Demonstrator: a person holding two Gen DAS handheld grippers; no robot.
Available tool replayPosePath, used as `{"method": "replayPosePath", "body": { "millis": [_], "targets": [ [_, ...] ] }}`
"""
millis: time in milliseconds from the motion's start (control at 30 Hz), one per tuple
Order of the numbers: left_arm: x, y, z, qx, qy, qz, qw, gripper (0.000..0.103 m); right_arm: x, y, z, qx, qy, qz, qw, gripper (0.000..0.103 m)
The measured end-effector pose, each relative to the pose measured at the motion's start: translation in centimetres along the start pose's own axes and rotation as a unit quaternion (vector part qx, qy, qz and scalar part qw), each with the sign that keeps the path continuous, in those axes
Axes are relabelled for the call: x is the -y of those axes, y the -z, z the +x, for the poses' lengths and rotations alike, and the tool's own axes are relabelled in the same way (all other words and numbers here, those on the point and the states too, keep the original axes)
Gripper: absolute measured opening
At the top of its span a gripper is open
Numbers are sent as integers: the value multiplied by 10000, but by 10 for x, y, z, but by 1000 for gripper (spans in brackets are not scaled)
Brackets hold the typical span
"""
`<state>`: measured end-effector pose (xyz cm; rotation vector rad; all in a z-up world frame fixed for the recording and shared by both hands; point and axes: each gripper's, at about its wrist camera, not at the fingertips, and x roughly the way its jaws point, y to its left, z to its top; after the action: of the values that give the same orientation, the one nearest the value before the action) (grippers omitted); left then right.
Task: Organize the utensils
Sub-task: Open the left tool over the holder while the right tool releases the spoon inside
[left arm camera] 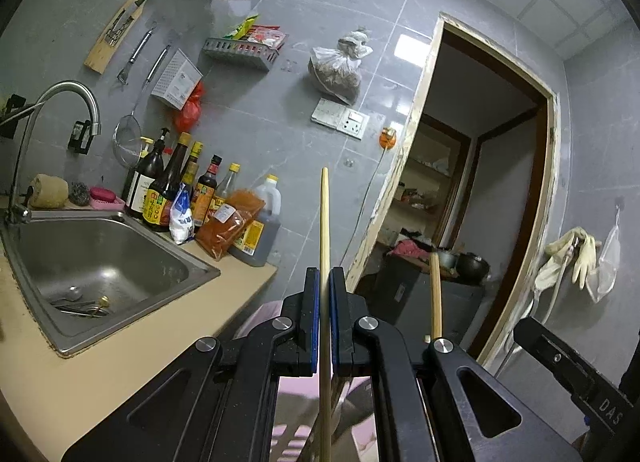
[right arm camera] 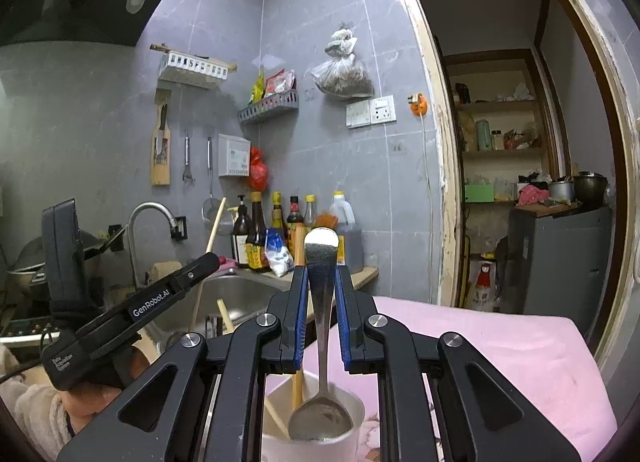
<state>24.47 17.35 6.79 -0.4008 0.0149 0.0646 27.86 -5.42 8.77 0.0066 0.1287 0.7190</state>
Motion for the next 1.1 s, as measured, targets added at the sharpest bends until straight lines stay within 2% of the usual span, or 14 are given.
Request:
{"method": "replayPosePath", "body": {
  "millis": [67, 167, 400, 567, 700, 833, 900, 1033, 1100],
  "targets": [
    [3, 2, -3, -94, -68, 138, 9998, 3, 1, 1, -1, -62, -27, 42, 10000, 11],
    [7, 8, -6, -470, -155, 368, 9981, 3, 6, 5, -2, -232, -106, 169, 9995, 12],
    [5, 21, -10, -1112, -69, 378, 9931, 3, 10, 16, -5, -550, -241, 368, 9975, 13],
    [12, 22, -20, -1232, 18, 476, 9912, 6, 11, 16, -11, -546, -277, 498, 9969, 23],
    [22, 19, -28, -1263, 24, 614, 9901, 11, 12, 11, -21, -426, -260, 557, 9972, 24],
    [32, 14, -35, -1217, 41, 715, 9900, 29, 17, 5, -32, -317, -195, 606, 9975, 27],
    [39, 12, -39, -1188, 77, 751, 9900, 33, 20, 1, -38, -269, -139, 608, 9977, 30],
    [51, 6, -45, -1133, 92, 883, 9896, 48, 28, -4, -55, -184, 3, 607, 9980, 49],
    [58, 5, -49, -1085, 140, 907, 9899, 58, 32, -7, -65, -170, 102, 572, 9982, 51]
  ]
}}
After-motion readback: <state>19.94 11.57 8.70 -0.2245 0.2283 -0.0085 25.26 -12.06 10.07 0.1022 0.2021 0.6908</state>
